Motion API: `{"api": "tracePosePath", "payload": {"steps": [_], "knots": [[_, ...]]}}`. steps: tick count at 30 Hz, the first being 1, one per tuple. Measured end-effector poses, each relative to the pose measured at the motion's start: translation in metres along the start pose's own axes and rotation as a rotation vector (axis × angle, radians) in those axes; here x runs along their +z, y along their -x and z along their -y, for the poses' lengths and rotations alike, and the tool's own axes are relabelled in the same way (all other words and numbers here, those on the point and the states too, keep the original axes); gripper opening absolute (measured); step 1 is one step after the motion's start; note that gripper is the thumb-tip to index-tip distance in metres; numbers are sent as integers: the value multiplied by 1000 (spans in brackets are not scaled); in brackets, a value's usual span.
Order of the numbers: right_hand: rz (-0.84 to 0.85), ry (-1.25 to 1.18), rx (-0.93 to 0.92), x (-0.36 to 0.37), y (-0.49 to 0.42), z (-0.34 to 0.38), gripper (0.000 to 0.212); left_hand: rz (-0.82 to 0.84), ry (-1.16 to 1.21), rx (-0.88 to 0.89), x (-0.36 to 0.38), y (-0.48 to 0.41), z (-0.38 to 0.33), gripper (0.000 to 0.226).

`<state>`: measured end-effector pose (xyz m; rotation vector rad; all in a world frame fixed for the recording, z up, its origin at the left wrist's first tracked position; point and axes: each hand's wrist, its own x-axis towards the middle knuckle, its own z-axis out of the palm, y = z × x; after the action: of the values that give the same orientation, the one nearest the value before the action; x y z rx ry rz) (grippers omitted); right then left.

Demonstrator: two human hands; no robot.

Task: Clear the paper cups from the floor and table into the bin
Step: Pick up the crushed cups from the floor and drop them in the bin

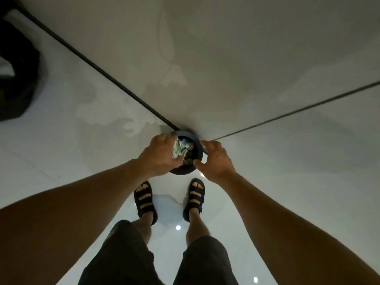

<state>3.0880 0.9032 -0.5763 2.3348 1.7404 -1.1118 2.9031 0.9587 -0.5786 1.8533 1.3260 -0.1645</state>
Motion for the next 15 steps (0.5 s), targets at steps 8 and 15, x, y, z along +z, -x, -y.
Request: {"api": "tracePosePath", "payload": {"steps": [8, 15], "knots": [[-179, -103, 151, -62, 146, 14, 71, 143, -156, 167, -48, 90, -107, 70], [-350, -295, 440, -77, 282, -61, 73, 225, -379, 388, -10, 149, -216, 69]]}}
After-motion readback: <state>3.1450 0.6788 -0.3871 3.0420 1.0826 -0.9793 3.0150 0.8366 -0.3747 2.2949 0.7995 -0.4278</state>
